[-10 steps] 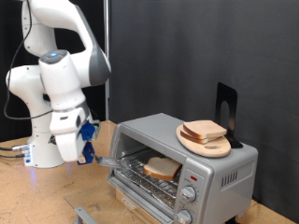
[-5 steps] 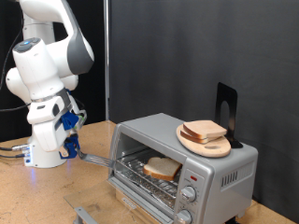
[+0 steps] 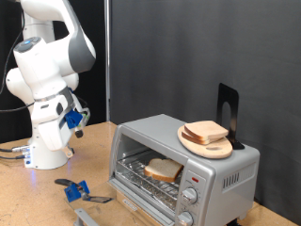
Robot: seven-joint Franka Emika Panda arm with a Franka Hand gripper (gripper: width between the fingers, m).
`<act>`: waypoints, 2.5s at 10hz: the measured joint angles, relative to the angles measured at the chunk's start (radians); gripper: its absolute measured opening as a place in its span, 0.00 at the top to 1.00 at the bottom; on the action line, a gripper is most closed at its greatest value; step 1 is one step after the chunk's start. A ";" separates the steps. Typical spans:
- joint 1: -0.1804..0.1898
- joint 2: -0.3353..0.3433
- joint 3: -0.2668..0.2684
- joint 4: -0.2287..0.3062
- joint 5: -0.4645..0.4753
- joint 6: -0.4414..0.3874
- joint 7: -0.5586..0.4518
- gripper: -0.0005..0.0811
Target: Make a piece of toast with the oven
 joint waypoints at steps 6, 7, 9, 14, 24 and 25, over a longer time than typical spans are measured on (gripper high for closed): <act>0.005 -0.015 0.006 0.000 0.017 -0.001 -0.020 0.01; 0.016 -0.018 0.006 -0.001 0.038 0.014 -0.050 0.01; 0.008 -0.018 0.012 -0.007 0.040 0.024 0.039 0.01; 0.006 0.013 0.065 -0.063 0.216 0.304 0.428 0.01; 0.045 0.327 0.137 -0.057 0.405 0.639 0.320 0.01; 0.049 0.354 0.150 -0.045 0.493 0.655 0.242 0.01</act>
